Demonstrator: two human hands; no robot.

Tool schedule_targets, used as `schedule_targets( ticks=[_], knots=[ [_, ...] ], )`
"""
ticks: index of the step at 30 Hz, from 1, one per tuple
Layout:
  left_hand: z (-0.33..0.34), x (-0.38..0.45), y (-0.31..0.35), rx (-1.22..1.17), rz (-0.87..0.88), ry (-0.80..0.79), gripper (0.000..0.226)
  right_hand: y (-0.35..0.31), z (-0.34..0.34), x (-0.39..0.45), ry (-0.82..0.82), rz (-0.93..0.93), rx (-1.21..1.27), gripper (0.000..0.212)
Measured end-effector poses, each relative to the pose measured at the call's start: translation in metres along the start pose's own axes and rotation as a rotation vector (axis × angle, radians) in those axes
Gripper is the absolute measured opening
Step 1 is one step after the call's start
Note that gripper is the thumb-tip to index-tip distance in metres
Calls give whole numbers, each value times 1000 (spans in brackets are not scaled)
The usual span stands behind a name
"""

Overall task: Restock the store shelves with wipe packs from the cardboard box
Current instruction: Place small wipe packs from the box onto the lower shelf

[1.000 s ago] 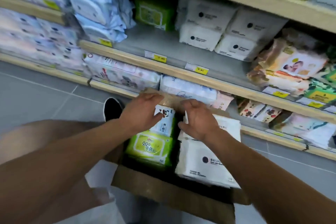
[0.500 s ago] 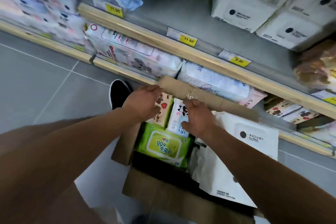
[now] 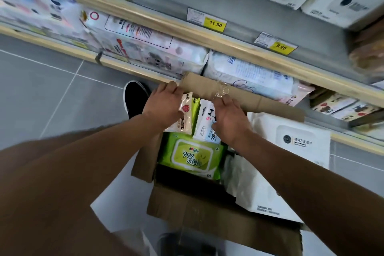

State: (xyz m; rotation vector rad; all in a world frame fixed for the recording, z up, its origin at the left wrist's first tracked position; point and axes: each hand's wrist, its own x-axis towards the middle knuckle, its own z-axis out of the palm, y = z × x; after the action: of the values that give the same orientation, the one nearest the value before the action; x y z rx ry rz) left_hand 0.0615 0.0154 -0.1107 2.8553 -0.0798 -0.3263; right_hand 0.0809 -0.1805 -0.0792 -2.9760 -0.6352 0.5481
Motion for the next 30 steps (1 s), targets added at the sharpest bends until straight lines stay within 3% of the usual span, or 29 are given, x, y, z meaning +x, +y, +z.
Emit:
schedule_targets(
  ticks=[3, 7, 12, 19, 30],
  knots=[
    [-9, -7, 3, -79, -23, 47, 44, 5, -8, -7, 27, -12, 99, 44],
    [-26, -27, 13, -224, -17, 175, 25, 12, -25, -28, 69, -61, 188, 37],
    [-55, -54, 32, -177, -13, 242, 20, 23, -54, -59, 104, -67, 213, 31],
    [-109, -80, 85, -192, 43, 344, 19, 57, -100, -107, 318, -27, 258, 26],
    [-143, -59, 252, -208, 271, 434, 17, 180, -149, -197, 637, 108, 174, 17]
  ],
)
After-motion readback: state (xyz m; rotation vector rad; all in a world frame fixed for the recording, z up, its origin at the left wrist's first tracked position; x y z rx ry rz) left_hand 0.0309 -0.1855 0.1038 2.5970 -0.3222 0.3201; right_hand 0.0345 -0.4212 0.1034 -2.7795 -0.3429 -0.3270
